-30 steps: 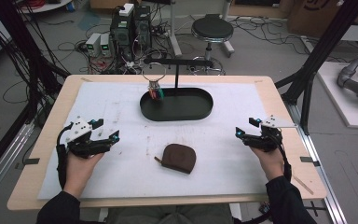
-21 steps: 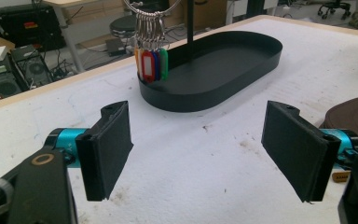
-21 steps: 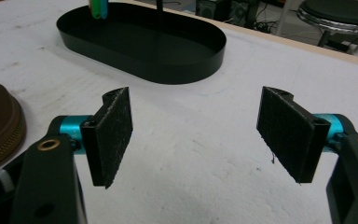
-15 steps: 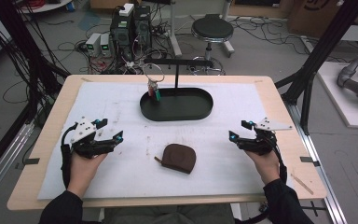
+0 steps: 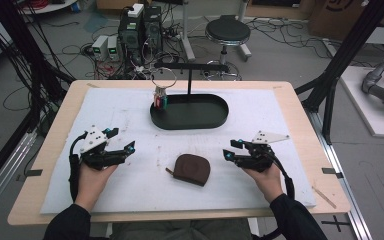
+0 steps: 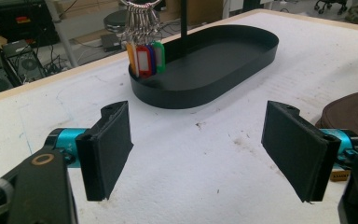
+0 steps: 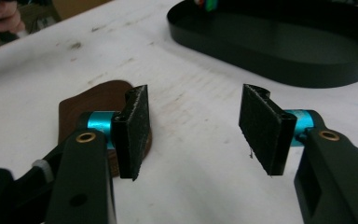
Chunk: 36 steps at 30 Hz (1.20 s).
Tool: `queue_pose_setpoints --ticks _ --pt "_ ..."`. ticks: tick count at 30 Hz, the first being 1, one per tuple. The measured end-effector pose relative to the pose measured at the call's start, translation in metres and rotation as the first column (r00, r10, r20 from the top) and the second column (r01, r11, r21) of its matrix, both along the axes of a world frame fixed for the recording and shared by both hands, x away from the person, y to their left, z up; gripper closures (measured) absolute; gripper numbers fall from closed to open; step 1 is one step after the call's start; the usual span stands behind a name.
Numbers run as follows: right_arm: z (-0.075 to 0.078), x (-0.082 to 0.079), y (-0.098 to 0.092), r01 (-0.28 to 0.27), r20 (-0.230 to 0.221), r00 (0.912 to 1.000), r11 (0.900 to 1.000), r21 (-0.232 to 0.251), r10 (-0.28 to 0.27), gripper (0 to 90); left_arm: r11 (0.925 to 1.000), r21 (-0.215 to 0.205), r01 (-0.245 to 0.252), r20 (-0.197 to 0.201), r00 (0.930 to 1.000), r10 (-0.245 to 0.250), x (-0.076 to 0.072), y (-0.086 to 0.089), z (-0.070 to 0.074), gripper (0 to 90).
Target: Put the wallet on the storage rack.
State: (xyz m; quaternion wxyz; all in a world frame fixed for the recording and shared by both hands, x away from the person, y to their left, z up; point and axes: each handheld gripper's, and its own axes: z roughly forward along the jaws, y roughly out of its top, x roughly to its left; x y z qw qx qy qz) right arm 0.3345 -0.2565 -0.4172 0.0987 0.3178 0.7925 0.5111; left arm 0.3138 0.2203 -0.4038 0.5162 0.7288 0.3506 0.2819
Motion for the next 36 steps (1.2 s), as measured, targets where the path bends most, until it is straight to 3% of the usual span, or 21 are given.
queue_pose_setpoints --ticks 9,11,15,19,21,24,28,30,36 --pt "-0.013 0.002 0.032 -0.084 -0.095 0.9924 0.995 -0.048 0.079 53.4 0.9999 0.014 0.006 -0.005 1.0 -0.006 -0.002 -0.001 -0.001 24.0" --pt "-0.016 0.005 0.039 -0.091 -0.132 0.9876 0.995 -0.036 0.085 54.3 0.9997 0.019 0.013 -0.005 0.9999 -0.013 -0.002 -0.003 -0.001 24.0" --pt "-0.019 0.007 0.043 -0.104 -0.161 0.9822 0.994 -0.033 0.097 54.8 0.9994 0.027 0.019 -0.005 0.9998 -0.019 -0.003 -0.005 -0.001 24.0" --pt "-0.025 0.011 0.048 -0.108 -0.224 0.9702 0.993 -0.057 0.092 54.8 0.9992 0.032 0.022 -0.003 0.9998 -0.022 -0.005 -0.006 -0.002 24.1" --pt "-0.027 0.013 0.048 -0.111 -0.256 0.962 0.993 -0.044 0.096 56.5 0.9992 0.032 0.022 -0.005 0.9997 -0.022 -0.005 -0.006 -0.002 24.2" --pt "-0.027 0.014 0.048 -0.14 -0.279 0.9516 0.99 -0.023 0.128 70.2 0.9992 0.034 0.023 -0.006 0.9997 -0.022 -0.005 -0.006 -0.002 24.2" --pt "-0.026 0.013 0.049 -0.15 -0.283 0.9492 0.988 -0.024 0.137 73.9 0.9991 0.034 0.026 -0.009 0.9996 -0.025 -0.005 -0.008 -0.002 24.2" --pt "-0.023 0.013 0.047 -0.149 -0.256 0.9572 0.988 -0.033 0.136 83.4 0.9987 0.037 0.034 -0.011 0.9994 -0.034 -0.005 -0.01 -0.003 24.2" --pt "-0.017 0.009 0.05 -0.163 -0.188 0.9711 0.984 -0.071 0.147 87.3 0.9977 0.039 0.055 -0.013 0.9984 -0.054 -0.004 -0.015 -0.003 24.5"
